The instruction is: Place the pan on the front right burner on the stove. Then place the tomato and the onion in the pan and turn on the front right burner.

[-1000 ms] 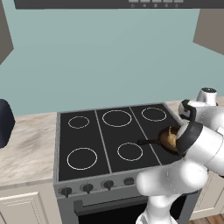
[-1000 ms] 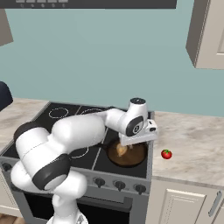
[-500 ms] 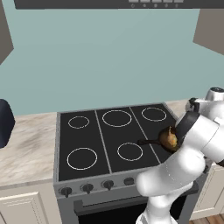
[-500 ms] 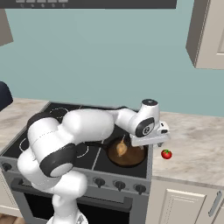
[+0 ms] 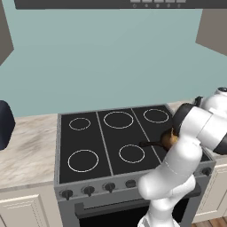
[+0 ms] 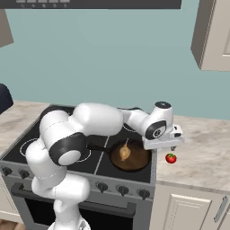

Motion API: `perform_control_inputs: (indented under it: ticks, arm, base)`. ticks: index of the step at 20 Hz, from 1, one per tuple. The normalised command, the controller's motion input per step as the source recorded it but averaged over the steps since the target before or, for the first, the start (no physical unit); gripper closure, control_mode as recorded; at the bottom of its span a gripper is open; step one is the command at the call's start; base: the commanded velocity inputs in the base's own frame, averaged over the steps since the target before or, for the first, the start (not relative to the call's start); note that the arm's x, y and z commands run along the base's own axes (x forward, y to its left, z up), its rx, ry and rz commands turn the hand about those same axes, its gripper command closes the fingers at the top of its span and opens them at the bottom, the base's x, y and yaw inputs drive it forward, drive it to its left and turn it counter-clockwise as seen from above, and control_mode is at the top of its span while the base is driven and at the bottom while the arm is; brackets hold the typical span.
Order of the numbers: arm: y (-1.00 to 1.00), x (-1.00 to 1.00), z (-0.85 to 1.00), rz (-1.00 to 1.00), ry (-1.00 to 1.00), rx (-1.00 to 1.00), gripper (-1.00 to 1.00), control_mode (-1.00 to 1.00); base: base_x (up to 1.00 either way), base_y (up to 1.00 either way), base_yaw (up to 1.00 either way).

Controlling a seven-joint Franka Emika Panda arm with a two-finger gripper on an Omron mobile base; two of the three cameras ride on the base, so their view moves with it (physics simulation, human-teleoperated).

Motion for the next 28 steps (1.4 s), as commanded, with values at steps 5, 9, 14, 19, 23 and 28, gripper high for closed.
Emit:
perform_control_inputs:
  ticks: [5, 9, 14, 19, 23, 28]
  arm:
    - [-0.18, 0.16, -0.15, 0.00, 0.00, 0.03, -1.00, -1.00]
    - [-0.18, 0.08, -0.24, 0.00, 0.00, 0.02, -1.00, -1.00]
    - [-0.11, 0.05, -0.25, 0.00, 0.00, 0.01, -1.00, -1.00]
    - [-0.08, 0.10, -0.21, 0.00, 0.00, 0.02, -1.00, -1.00]
    - [0.00, 0.20, -0.17, 0.00, 0.00, 0.02, -1.00, -1.00]
    - [-0.03, 0.16, -0.18, 0.00, 0.00, 0.01, -1.00, -1.00]
  base:
    - [0.00, 0.00, 0.00]
    - [0.00, 0.00, 0.00]
    - [0.00, 0.00, 0.00]
    - [0.00, 0.00, 0.00]
    - [0.00, 0.00, 0.00]
    - [0.00, 0.00, 0.00]
